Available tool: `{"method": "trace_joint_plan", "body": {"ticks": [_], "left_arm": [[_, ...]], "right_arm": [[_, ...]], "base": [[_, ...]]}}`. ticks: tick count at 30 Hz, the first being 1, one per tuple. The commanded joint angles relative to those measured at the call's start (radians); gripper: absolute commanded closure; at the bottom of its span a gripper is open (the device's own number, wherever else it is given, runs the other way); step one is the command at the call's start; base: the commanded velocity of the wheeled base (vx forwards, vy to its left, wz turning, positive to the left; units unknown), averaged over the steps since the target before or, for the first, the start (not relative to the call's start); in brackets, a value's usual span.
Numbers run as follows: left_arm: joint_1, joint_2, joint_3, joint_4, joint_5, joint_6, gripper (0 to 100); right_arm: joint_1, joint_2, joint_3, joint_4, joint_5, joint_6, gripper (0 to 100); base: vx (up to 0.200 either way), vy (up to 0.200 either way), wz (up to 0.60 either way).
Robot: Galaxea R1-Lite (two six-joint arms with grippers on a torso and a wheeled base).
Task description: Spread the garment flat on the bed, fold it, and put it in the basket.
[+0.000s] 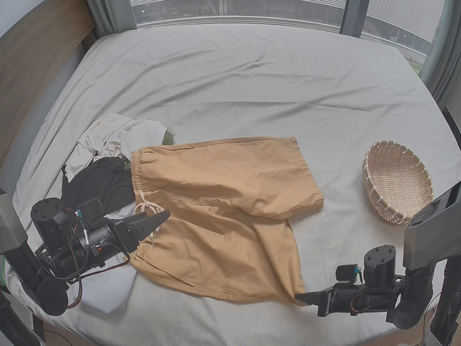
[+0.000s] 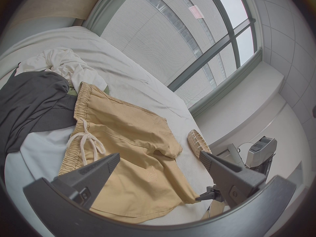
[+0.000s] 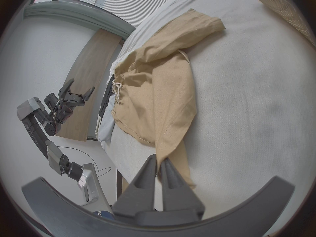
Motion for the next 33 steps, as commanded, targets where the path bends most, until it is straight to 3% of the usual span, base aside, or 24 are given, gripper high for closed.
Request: {"method": "trace_joint_plan", "body": {"ticks": [1,7,12,20,23,33], "left_arm": [[-0.002,0.005,0.002,-0.001,0.0,0.0,0],[-0.001,0.007,0.004,-0.001,0.0,0.0,0],[-0.002,0.017,0.001,-0.001,0.0,0.001,0],[-0.006,0.03,-0.001,-0.001,0.003,0.001,0],[-0.006,0.03,-0.001,-0.001,0.003,0.001,0],[-0.004,0.031,-0.004,-0.001,0.005,0.021,0]], "right_arm": [[-0.012,0.02,-0.015,-0.001,-0.002,0.005,0],[-0.091,0.015,-0.069,-0.001,-0.004,0.008,0],[-0.147,0.017,-0.127,0.0,-0.024,0.083,0],[-0.106,0.026,-0.13,0.0,-0.024,0.16,0],[-0.066,0.027,-0.153,0.002,-0.024,0.25,0],[-0.009,0.052,-0.271,0.002,-0.024,0.427,0]], "base": [[0.0,0.0,0.0],[0.0,0.0,0.0],[0.0,0.0,0.0],[0.0,0.0,0.0],[0.0,0.0,0.0],[0.0,0.0,0.0]]}}
